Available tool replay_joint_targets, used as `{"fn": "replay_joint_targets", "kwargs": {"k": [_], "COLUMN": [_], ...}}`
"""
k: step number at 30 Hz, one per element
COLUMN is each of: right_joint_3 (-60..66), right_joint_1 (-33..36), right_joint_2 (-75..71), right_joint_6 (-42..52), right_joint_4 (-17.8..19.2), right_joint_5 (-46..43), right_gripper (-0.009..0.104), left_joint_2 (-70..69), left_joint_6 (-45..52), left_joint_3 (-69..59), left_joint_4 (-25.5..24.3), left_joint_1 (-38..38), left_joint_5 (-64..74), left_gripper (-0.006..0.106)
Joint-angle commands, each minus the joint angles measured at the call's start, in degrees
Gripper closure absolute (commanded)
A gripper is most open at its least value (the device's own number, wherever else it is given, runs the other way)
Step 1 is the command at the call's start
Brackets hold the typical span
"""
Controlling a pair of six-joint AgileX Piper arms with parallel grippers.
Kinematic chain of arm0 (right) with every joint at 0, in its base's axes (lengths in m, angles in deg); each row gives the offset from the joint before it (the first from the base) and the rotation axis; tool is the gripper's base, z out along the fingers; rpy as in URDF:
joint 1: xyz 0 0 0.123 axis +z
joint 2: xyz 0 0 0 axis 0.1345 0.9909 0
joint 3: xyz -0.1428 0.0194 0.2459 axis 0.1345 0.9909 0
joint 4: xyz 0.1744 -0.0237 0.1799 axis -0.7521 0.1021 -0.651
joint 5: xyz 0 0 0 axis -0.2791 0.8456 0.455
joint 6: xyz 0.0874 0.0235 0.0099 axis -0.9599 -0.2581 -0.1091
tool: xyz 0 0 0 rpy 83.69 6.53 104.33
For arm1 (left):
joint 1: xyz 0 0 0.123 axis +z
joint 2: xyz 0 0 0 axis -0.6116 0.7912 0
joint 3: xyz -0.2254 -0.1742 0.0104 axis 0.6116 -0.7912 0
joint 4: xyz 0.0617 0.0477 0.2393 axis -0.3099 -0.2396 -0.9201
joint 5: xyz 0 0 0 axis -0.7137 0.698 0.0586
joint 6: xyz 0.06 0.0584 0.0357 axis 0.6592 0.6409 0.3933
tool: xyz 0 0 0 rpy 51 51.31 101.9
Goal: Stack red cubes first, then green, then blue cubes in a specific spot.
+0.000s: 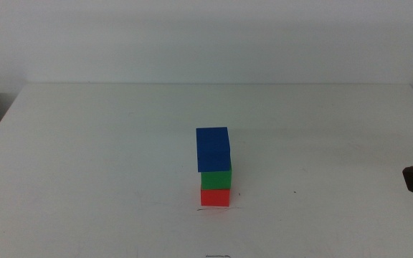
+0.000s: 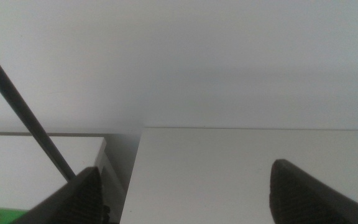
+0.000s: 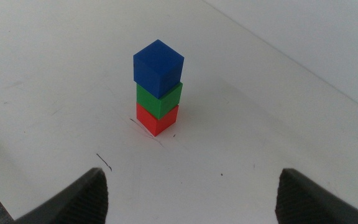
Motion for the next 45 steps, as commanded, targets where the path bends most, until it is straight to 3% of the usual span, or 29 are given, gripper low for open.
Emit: {"fn": "replay_joint_targets", "kwargs": {"k": [1, 5, 9, 12, 16, 23, 26, 35, 45], "right_joint_3": [-1.3, -1.3, -1.3, -1.3, -1.3, 2.6, 5.2, 16.1, 40.0], "right_joint_1": [-0.5, -0.5, -0.6, -1.3, -6.3, -22.1, -25.6, -26.1, -26.1], "right_joint_2": [0.2, 0.1, 0.1, 0.1, 0.1, -3.2, -5.1, -12.9, -33.0], "right_joint_6": [0.5, 0.5, 0.5, 0.5, 0.5, 0.5, 0.5, 0.5, 0.5], "right_joint_4": [-0.2, 2.0, 6.7, 6.3, 4.5, 3.8, 3.5, 2.9, 2.9], "right_joint_5": [-3.6, -7.2, -18.9, -25.6, -25.7, -25.7, -26.1, -28.7, -37.4], "right_gripper": [0.019, 0.019, 0.019, 0.019, 0.019, 0.019, 0.019, 0.019, 0.019], "left_joint_2": [0.0, 0.5, -4.4, -10.3, -17.8, -29.3, -32.7, -35.0, -47.2], "left_joint_6": [-0.1, -0.1, -0.1, -0.1, -0.1, -0.1, -0.1, -0.1, -0.1], "left_joint_3": [1.3, 1.1, -4.0, -11.7, -21.1, -34.2, -36.8, -43.1, -61.8], "left_joint_4": [-0.8, 1.1, 6.3, 10.3, 13.3, 13.0, 12.7, 12.1, 12.1], "left_joint_1": [0.2, 0.2, 0.2, 0.2, 0.2, 0.2, 0.2, 0.2, 0.2], "left_joint_5": [-4.3, -4.4, -7.4, -11.7, -15.7, -17.1, -17.1, -17.8, -42.5], "left_gripper": [0.011, 0.011, 0.011, 0.011, 0.011, 0.011, 0.011, 0.011, 0.011]}}
